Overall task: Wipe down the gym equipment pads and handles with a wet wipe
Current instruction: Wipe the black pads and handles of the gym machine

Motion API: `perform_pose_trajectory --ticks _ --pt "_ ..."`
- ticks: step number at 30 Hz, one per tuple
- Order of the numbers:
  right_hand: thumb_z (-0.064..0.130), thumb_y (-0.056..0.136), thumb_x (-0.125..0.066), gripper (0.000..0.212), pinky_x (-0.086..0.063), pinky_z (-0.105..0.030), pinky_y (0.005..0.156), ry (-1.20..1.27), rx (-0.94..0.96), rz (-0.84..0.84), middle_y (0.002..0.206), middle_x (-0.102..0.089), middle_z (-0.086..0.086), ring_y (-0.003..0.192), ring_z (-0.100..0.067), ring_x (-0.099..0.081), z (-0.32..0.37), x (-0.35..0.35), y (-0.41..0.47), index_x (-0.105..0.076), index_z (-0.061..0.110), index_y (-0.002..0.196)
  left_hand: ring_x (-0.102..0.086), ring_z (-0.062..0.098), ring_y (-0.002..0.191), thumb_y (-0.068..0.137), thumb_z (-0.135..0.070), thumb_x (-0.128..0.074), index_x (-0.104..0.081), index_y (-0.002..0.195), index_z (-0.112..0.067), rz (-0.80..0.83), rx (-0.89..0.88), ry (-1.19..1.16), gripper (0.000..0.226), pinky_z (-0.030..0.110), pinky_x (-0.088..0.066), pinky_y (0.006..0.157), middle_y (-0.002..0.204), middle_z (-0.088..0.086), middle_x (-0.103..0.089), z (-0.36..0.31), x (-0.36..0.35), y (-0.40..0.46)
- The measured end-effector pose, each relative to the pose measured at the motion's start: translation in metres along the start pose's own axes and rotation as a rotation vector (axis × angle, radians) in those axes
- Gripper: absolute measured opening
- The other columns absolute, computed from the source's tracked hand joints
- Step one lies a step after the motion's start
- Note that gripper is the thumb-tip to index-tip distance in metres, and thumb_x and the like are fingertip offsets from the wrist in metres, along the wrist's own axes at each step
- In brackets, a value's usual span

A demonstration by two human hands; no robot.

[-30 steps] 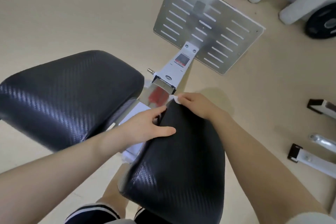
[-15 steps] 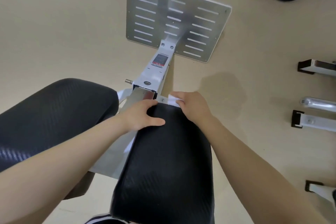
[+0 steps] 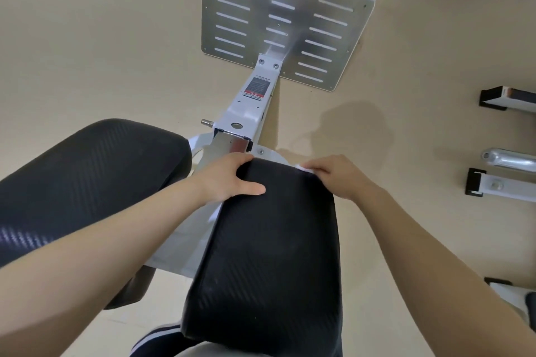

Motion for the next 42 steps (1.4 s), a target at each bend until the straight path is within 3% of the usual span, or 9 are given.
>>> perform_pose_trajectory --ticks 13,20,27,32,33,34,35,36,42 --pt "0.029 0.093 -0.053 0.025 -0.040 -0.024 0.080 0.109 0.015 -0.036 0.099 -0.071 0.001 0.095 -0.016 -0.059 0.024 -0.002 0.014 -0.072 0.016 0.100 -0.056 0.017 0.112 0.080 -0.025 -0.070 -0.052 0.127 -0.017 -0.016 0.022 0.051 0.051 0.024 -0.044 0.090 0.118 -0.004 -0.059 0.002 0.000 -0.002" --pt "0.015 0.088 -0.059 0.016 -0.055 -0.036 0.074 0.745 -0.342 -0.409 0.078 -0.067 -0.006 0.075 -0.016 -0.060 -0.060 -0.024 -0.071 -0.073 0.013 0.080 -0.051 0.026 0.117 0.081 -0.041 -0.067 -0.038 0.137 -0.012 -0.265 0.094 0.454 0.070 0.027 -0.036 0.081 0.131 0.006 -0.053 -0.010 0.009 -0.013" --pt "0.024 0.090 -0.061 0.019 -0.050 -0.027 0.072 1.056 -0.362 -0.556 0.052 -0.055 0.014 0.055 -0.002 -0.050 -0.009 -0.064 -0.181 -0.070 0.013 0.077 -0.054 0.028 0.114 0.092 -0.034 -0.054 -0.051 0.123 -0.005 -0.318 -0.028 0.221 0.043 0.024 -0.034 0.080 0.125 0.009 -0.058 -0.010 -0.003 -0.054" --pt "0.024 0.086 -0.061 0.023 -0.049 -0.050 0.082 1.122 -0.317 -0.585 0.099 -0.058 -0.034 0.078 -0.040 -0.056 0.030 -0.078 -0.238 -0.071 0.006 0.095 -0.063 0.020 0.100 0.089 -0.029 -0.057 -0.059 0.115 -0.012 -0.261 -0.075 -0.061 0.031 0.030 -0.049 0.086 0.110 0.002 -0.066 0.012 -0.014 -0.099" --pt "0.025 0.079 -0.061 0.042 -0.047 -0.050 0.075 1.168 -0.310 -0.551 0.099 -0.049 -0.042 0.073 -0.020 -0.037 0.035 -0.079 -0.237 -0.059 -0.009 0.102 -0.063 0.018 0.100 0.086 -0.030 -0.061 -0.056 0.118 -0.013 -0.260 -0.063 -0.105 0.036 0.031 -0.050 0.088 0.113 0.000 -0.065 0.018 -0.014 -0.107" --pt "0.024 0.073 -0.058 0.054 -0.044 -0.048 0.065 1.233 -0.287 -0.509 0.113 -0.029 -0.038 0.113 -0.036 -0.038 0.041 -0.080 -0.232 -0.046 -0.020 0.103 -0.063 0.016 0.100 0.084 -0.031 -0.064 -0.054 0.120 -0.014 -0.252 -0.060 -0.133 0.042 0.031 -0.050 0.089 0.116 -0.002 -0.063 0.022 -0.016 -0.116" --pt "0.020 0.072 -0.053 0.047 -0.036 -0.039 0.057 1.286 -0.249 -0.508 0.080 -0.031 -0.005 0.078 -0.016 -0.027 0.047 -0.075 -0.226 -0.041 -0.022 0.089 -0.062 0.014 0.099 0.082 -0.031 -0.066 -0.053 0.122 -0.015 -0.236 -0.067 -0.137 0.045 0.031 -0.050 0.089 0.117 -0.004 -0.062 0.024 -0.019 -0.123" --pt "0.017 0.075 -0.049 0.036 -0.028 -0.034 0.055 1.322 -0.240 -0.492 0.067 -0.025 -0.018 0.061 -0.030 -0.024 0.050 -0.075 -0.219 -0.033 -0.015 0.074 -0.062 0.012 0.099 0.081 -0.031 -0.068 -0.053 0.123 -0.016 -0.216 -0.081 -0.128 0.047 0.030 -0.050 0.088 0.117 -0.005 -0.062 0.027 -0.022 -0.130" --pt "0.029 0.092 -0.049 0.034 -0.041 -0.030 0.090 1.372 -0.251 -0.514 0.097 -0.064 -0.011 0.093 -0.025 -0.058 0.025 -0.091 -0.216 -0.062 -0.002 0.095 -0.053 0.011 0.106 0.081 -0.022 -0.070 -0.045 0.130 -0.024 -0.114 -0.130 -0.112 0.055 0.023 -0.041 0.084 0.118 -0.008 -0.056 0.033 -0.038 -0.162"
Point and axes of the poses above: each hand's wrist, its own y-axis towards the middle knuckle, its own x-axis out of the back of the hand, z = x × y, the point moved 8 cm from there along y, towards the middle knuckle
